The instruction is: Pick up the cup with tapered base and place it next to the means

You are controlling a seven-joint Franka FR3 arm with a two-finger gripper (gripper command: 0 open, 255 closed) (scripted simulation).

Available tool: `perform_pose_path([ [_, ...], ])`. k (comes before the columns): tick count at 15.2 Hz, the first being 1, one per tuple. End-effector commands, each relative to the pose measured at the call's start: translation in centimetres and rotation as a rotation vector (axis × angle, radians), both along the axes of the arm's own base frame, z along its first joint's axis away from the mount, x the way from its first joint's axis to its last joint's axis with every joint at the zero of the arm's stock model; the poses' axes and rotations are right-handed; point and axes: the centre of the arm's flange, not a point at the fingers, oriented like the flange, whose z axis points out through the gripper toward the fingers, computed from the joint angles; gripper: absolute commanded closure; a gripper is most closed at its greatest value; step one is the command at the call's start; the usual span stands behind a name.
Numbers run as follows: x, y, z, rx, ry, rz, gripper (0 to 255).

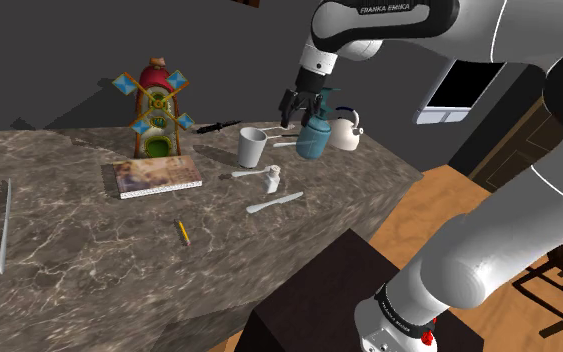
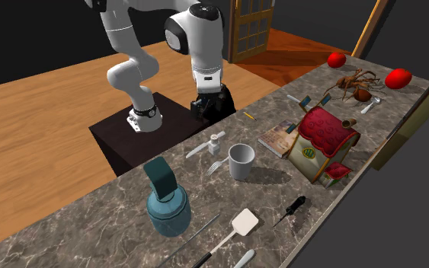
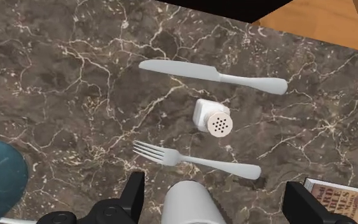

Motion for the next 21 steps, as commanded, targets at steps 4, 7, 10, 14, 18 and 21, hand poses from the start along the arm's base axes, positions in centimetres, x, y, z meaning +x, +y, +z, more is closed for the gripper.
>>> perform_pose_path([
  [4,5.7,-1.4,-3.7,0.006,0.016,-0.004,0],
  [7,9.1,-2.2,-6.0,0.009,0.027,-0.007,0],
  [10,12.3,-2.9,-8.4,0.013,0.037,-0.010,0],
  [14,14.9,-3.5,-10.7,0.015,0.045,-0.012,0],
  [18,14.7,-3.3,-12.8,0.015,0.045,-0.012,0],
  [21,14.6,-3.1,-14.2,0.015,0.045,-0.012,0],
])
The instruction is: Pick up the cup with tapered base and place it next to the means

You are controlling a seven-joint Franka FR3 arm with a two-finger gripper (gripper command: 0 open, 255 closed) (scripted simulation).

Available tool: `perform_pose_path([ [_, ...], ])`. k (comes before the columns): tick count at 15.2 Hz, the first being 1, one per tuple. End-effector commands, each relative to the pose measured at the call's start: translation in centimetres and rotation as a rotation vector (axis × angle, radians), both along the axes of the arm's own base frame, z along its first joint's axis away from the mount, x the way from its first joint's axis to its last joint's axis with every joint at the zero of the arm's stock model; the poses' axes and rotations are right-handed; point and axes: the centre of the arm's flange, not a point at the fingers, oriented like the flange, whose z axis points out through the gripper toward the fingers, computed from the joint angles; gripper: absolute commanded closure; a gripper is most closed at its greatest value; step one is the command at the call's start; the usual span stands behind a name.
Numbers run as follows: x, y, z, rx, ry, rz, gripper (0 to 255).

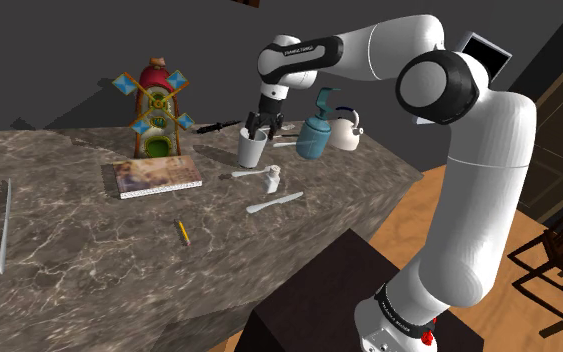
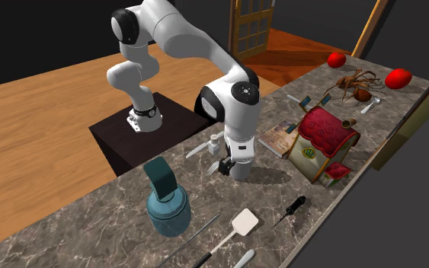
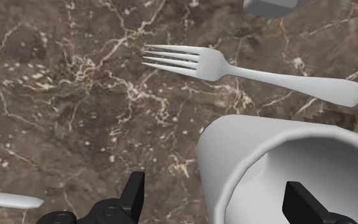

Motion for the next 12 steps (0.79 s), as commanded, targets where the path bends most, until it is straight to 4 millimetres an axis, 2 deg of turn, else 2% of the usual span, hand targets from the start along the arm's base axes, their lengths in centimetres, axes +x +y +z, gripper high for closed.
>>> perform_pose_path([
  [1,-0.04,0.01,-0.36,0.000,-0.001,0.000,0],
  [7,-0.04,0.01,-0.36,0.000,-0.001,0.000,0],
  [8,-0.04,0.01,-0.36,0.000,-0.001,0.000,255],
  [12,-0.04,0.01,-0.36,0.000,-0.001,0.000,255],
])
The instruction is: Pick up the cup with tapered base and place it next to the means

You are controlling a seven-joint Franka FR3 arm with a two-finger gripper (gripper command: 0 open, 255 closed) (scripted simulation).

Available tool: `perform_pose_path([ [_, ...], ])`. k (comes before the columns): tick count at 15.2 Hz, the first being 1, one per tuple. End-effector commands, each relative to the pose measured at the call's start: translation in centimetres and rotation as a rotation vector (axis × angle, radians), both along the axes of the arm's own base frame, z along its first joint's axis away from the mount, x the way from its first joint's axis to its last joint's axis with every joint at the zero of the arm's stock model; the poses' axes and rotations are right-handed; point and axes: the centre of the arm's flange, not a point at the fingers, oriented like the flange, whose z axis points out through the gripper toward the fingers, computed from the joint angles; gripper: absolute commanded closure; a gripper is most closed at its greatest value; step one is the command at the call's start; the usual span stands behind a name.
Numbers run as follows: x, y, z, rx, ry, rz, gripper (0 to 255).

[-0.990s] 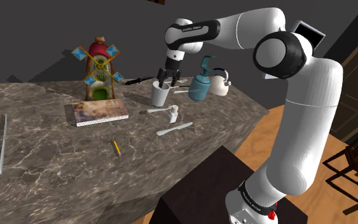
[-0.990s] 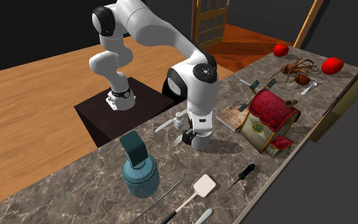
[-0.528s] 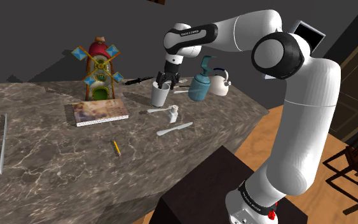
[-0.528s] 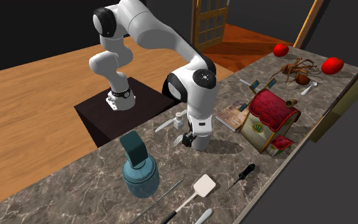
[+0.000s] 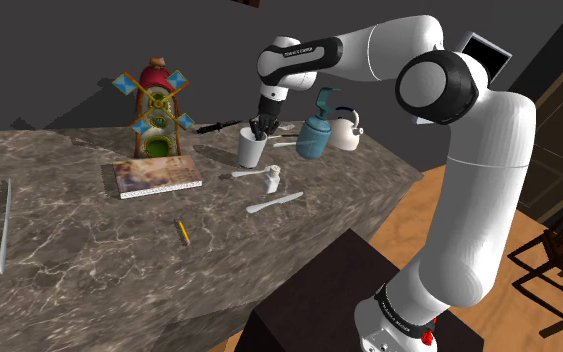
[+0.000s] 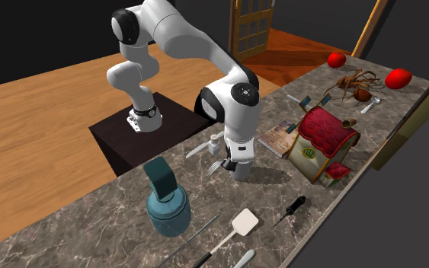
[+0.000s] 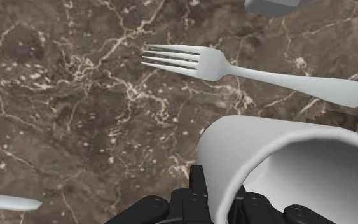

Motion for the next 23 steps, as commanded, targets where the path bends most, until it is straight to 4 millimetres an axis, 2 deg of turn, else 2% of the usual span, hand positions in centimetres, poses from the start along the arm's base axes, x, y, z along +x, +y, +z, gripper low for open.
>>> perform_pose_path([
  [1,0.0,0.0,0.0,0.000,0.000,0.000,255],
  [5,0.0,0.0,0.0,0.000,0.000,0.000,255],
  [23,0.0,0.0,9.5,0.000,0.000,0.000,255],
])
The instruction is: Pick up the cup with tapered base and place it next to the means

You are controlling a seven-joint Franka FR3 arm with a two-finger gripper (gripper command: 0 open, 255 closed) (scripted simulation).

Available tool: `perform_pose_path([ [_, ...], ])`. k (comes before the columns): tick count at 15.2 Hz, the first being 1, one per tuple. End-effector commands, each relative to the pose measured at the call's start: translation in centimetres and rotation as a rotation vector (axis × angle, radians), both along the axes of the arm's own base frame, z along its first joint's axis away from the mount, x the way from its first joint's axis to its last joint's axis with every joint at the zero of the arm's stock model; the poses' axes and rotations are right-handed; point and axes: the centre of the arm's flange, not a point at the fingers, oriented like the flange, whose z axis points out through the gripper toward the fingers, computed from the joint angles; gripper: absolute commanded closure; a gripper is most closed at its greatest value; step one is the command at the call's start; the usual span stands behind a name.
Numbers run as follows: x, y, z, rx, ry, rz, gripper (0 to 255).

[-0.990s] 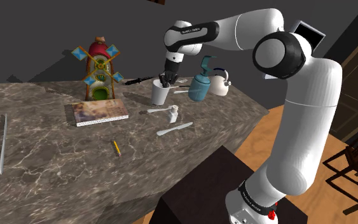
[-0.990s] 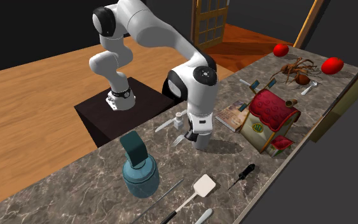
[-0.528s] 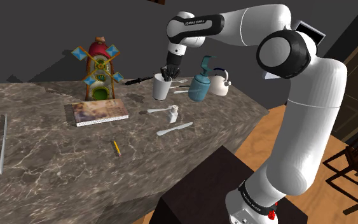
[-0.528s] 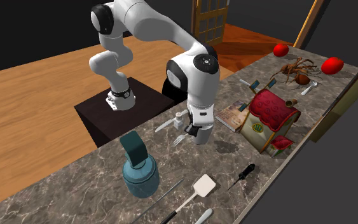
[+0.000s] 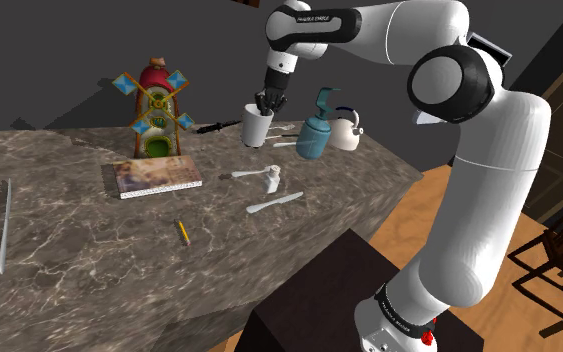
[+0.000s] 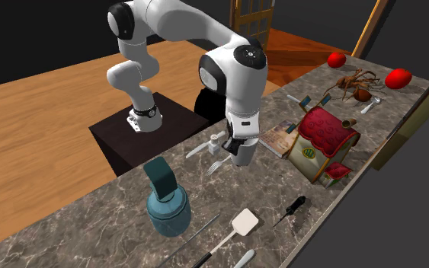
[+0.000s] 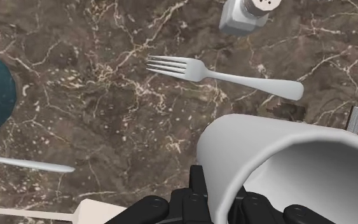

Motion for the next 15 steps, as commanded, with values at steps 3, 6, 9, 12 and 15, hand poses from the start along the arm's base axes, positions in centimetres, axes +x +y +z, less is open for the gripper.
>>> perform_pose_path([
  [3,0.0,-0.1,2.1,0.000,0.000,0.000,255],
  [6,0.0,-0.1,3.7,0.000,0.000,0.000,255],
  [9,0.0,-0.1,5.3,0.000,0.000,0.000,255],
  [12,0.0,-0.1,6.9,0.000,0.000,0.000,255],
  [15,0.0,-0.1,8.4,0.000,0.000,0.000,255],
])
